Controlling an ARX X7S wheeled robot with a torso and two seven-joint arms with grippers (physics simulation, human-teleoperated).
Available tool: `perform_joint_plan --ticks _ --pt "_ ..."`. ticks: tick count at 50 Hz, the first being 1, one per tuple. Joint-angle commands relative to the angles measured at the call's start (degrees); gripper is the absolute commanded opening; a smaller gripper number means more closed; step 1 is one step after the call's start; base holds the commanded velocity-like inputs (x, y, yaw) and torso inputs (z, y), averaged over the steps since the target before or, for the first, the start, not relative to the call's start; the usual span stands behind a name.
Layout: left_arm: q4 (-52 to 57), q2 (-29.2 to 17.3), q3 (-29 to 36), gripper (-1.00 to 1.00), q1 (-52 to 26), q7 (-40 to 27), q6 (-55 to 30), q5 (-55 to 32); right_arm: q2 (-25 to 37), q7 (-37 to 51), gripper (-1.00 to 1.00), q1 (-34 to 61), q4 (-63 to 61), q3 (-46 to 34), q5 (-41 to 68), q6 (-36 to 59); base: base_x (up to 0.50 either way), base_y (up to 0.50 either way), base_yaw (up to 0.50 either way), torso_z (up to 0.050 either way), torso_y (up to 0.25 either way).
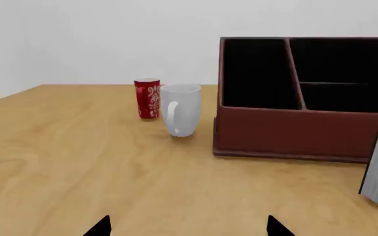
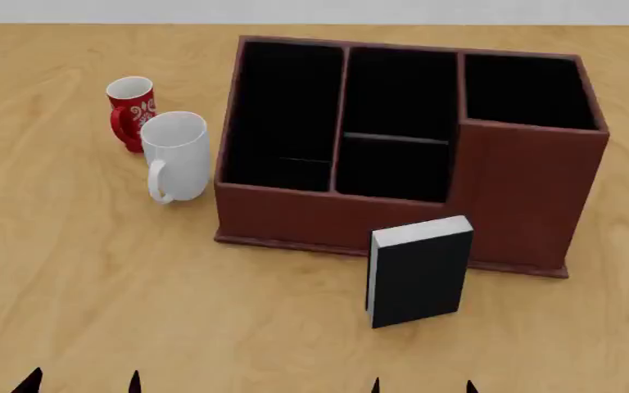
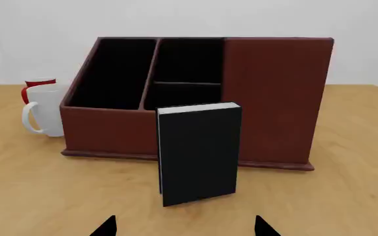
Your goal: Pick up the book and place it in the right compartment of the caddy.
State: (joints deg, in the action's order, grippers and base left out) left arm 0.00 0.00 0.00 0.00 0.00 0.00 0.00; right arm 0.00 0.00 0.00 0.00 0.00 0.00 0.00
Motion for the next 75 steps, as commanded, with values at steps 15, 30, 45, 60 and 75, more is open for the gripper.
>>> perform_joint_plan --ticks 15,30,45,60,75 --pt "0.2 -3.1 3.6 1.0 -0.1 -3.3 -0.5 -1.9 2.7 3.5 1.0 0.4 0.9 -4.0 1.8 -0.2 0.0 0.0 0.0 0.0 0.0" --pt "-0.6 -4.5 5.4 1.0 -0.3 -4.0 1.9 -3.0 4.4 5.4 1.0 1.1 -5.7 -5.1 3.2 4.0 0.0 0.0 0.0 0.0 0.0" --pt "35.2 -1.8 7.4 1.0 -11.9 -8.3 -34.7 -3.2 6.5 6.9 1.0 9.6 -19.5 -4.7 5.6 16.2 0.0 0.0 0.0 0.0 0.0" --pt "40.9 -3.7 8.3 1.0 -11.3 -11.0 -27.9 -5.1 9.4 8.7 1.0 17.2 -31.8 -1.7 8.6 29.1 0.0 0.0 0.0 0.0 0.0" --pt "45.7 -5.8 10.0 1.0 -10.4 -13.6 -21.4 -2.5 11.6 10.2 1.0 22.9 -38.2 0.6 10.1 36.5 0.0 0.0 0.0 0.0 0.0"
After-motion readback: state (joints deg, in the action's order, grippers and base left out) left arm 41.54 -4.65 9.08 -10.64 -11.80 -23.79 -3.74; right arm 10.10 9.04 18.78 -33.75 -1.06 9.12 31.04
